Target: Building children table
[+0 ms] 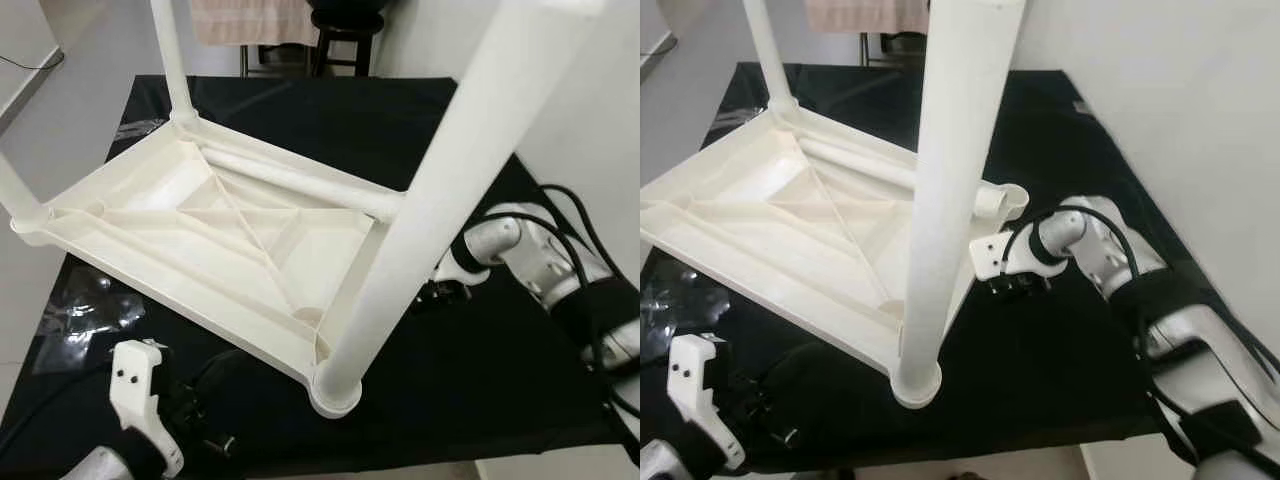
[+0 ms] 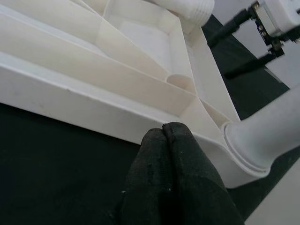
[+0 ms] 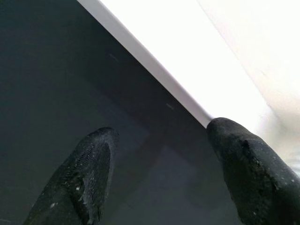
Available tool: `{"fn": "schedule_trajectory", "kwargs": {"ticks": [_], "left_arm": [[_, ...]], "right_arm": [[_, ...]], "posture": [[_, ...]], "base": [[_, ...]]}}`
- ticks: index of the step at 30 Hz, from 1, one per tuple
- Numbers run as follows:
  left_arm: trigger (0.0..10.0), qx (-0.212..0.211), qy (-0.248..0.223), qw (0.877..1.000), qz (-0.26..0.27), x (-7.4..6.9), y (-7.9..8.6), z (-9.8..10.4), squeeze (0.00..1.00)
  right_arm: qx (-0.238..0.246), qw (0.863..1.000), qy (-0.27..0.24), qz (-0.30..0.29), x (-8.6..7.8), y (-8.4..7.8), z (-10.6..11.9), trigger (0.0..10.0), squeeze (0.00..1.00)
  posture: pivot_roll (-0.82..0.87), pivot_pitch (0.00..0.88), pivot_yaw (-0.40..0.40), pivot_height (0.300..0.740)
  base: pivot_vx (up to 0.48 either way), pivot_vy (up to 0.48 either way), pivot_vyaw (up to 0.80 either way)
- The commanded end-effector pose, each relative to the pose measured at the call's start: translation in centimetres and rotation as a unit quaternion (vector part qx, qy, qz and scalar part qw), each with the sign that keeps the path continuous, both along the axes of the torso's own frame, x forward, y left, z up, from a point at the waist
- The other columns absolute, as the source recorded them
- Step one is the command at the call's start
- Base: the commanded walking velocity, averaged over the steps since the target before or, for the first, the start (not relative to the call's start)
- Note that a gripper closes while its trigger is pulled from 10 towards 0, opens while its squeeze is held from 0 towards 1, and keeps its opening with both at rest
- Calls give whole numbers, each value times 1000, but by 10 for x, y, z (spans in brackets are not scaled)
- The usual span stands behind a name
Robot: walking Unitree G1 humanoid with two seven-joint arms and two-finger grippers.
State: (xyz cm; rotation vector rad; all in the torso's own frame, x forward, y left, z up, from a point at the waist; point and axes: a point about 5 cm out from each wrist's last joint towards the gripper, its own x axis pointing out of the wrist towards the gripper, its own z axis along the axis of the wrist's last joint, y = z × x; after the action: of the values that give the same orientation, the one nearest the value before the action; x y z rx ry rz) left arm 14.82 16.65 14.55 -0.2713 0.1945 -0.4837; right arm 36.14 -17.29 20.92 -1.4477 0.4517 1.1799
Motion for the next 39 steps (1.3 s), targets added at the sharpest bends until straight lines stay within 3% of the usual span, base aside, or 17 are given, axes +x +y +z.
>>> {"fn": "schedule_trajectory", "kwargs": {"ticks": [1,8,10,13,22,23,24,25,39], "left_arm": [[10000,6,-2,1000,-4,-5,0,2,0],[10000,15,-1,1000,7,-9,6,2,0],[10000,18,-4,1000,12,-8,7,3,0],[10000,20,-6,1000,14,-7,8,3,0],[10000,20,-10,1000,16,-5,6,2,0],[10000,20,-12,1000,16,-5,6,3,0],[10000,20,-12,1000,16,-5,6,3,0],[10000,22,-20,999,18,-2,6,5,0],[10000,25,-30,999,32,0,10,8,0]], "right_arm": [[-20,1000,-16,10,4,2,-3,10000,0],[-37,997,-21,65,6,18,-4,10000,0],[-37,992,-5,120,1,28,-4,10000,0],[-27,988,-3,152,-2,35,-3,10000,0],[-59,982,-7,178,-2,39,-11,10000,0],[-75,981,-5,178,-2,39,-15,7686,0],[-75,981,-5,178,-2,39,-15,7686,0],[-106,978,2,178,-1,38,-23,0,0],[-110,979,31,168,-5,29,-33,0,0]], "posture": [[126,171,-125,740],[136,171,-134,740],[138,169,-138,740],[139,166,-143,740],[135,161,-142,740],[136,159,-142,740],[136,159,-142,740],[137,156,-143,740],[144,155,-146,740]], "base": [[0,0,0],[0,0,0],[0,0,0],[0,0,0],[0,0,0],[0,0,0],[0,0,0],[0,0,0],[0,0,0]]}}
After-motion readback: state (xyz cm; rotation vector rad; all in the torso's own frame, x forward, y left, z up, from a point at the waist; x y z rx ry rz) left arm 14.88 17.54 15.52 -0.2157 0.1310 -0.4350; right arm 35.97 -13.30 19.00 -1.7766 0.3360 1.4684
